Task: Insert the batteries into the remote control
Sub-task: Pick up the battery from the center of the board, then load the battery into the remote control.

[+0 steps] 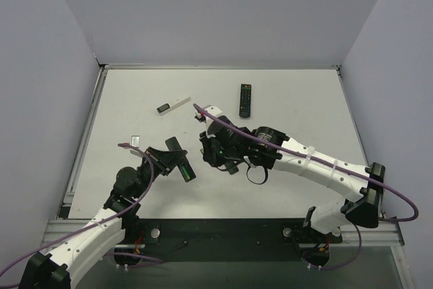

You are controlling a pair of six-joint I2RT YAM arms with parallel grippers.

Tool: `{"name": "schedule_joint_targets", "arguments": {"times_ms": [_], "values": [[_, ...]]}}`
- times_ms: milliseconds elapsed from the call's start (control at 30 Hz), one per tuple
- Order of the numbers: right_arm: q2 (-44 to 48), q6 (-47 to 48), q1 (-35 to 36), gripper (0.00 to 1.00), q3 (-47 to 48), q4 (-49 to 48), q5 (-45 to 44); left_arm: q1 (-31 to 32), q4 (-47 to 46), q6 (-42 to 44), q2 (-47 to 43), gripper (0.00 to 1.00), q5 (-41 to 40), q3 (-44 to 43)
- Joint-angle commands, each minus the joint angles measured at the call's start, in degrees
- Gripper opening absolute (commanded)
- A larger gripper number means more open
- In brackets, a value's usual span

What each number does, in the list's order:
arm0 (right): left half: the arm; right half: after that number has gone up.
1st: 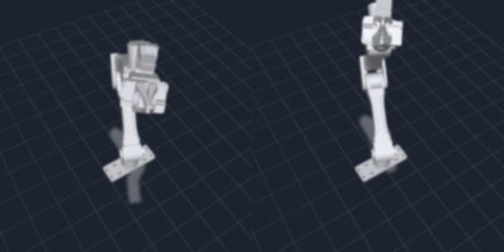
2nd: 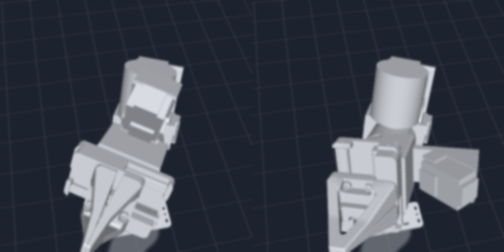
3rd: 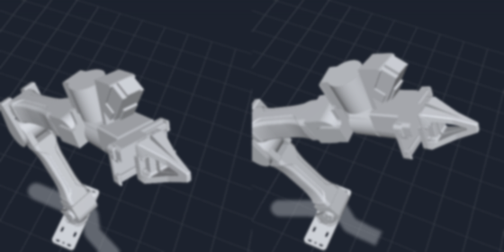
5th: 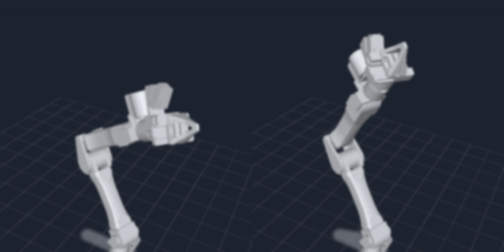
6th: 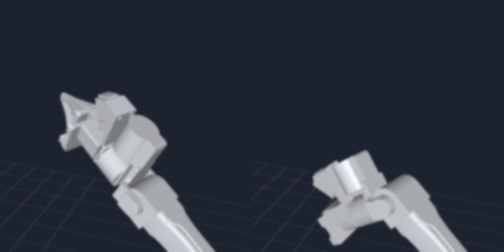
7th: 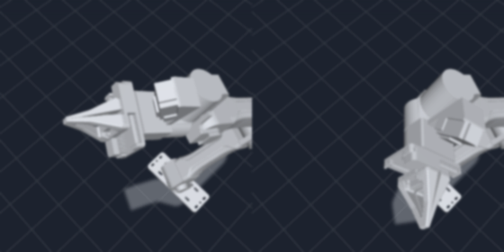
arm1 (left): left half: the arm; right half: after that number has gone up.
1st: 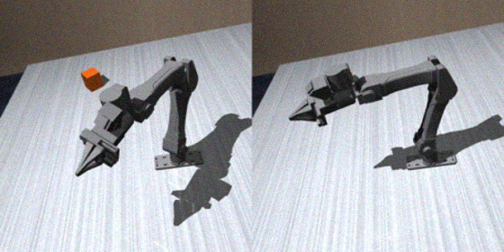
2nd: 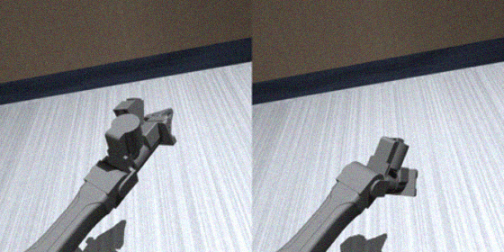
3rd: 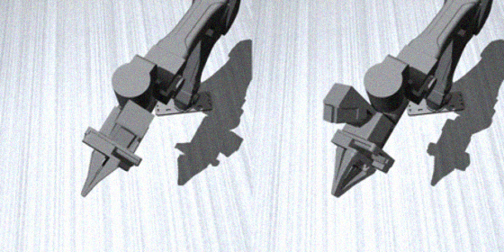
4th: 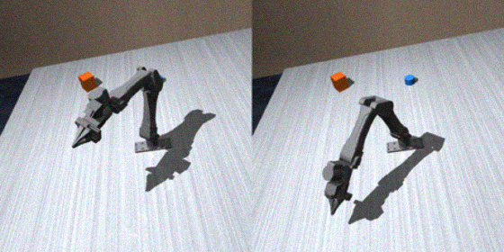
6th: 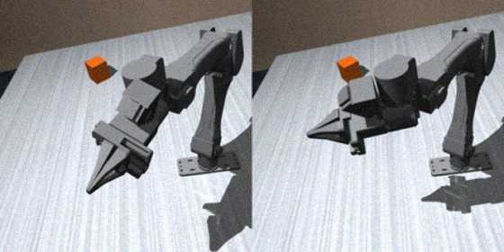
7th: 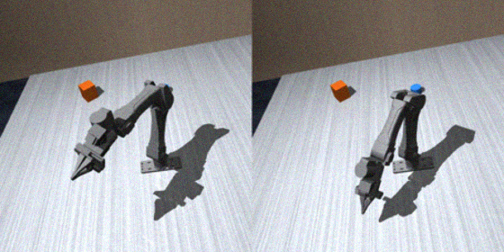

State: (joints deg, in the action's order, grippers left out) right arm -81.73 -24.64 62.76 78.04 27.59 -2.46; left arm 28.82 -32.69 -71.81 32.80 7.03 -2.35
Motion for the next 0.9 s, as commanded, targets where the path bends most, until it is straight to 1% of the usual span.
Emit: {"name": "schedule_joint_targets", "arguments": {"times_ms": [0, 300, 467, 867], "values": [[-3.95, -1.02, 2.10, 0.00, 5.54, 5.27, 5.00, -0.25, -6.51, -0.87, -0.80, 0.00, -0.87, 2.09], [-9.40, -3.74, 3.42, 0.00, 10.99, 8.26, 9.66, -0.25, -10.64, -4.21, -0.02, 0.00, -2.54, 2.35], [-11.07, -4.36, 3.60, 0.00, 12.05, 8.88, 9.84, -0.17, -12.75, -5.18, 1.30, 0.00, -2.46, 2.35], [-13.10, -5.06, 3.77, 0.01, 13.36, 9.32, 10.81, -0.17, -12.75, -5.71, 0.78, 0.00, -2.72, 2.35]]}}
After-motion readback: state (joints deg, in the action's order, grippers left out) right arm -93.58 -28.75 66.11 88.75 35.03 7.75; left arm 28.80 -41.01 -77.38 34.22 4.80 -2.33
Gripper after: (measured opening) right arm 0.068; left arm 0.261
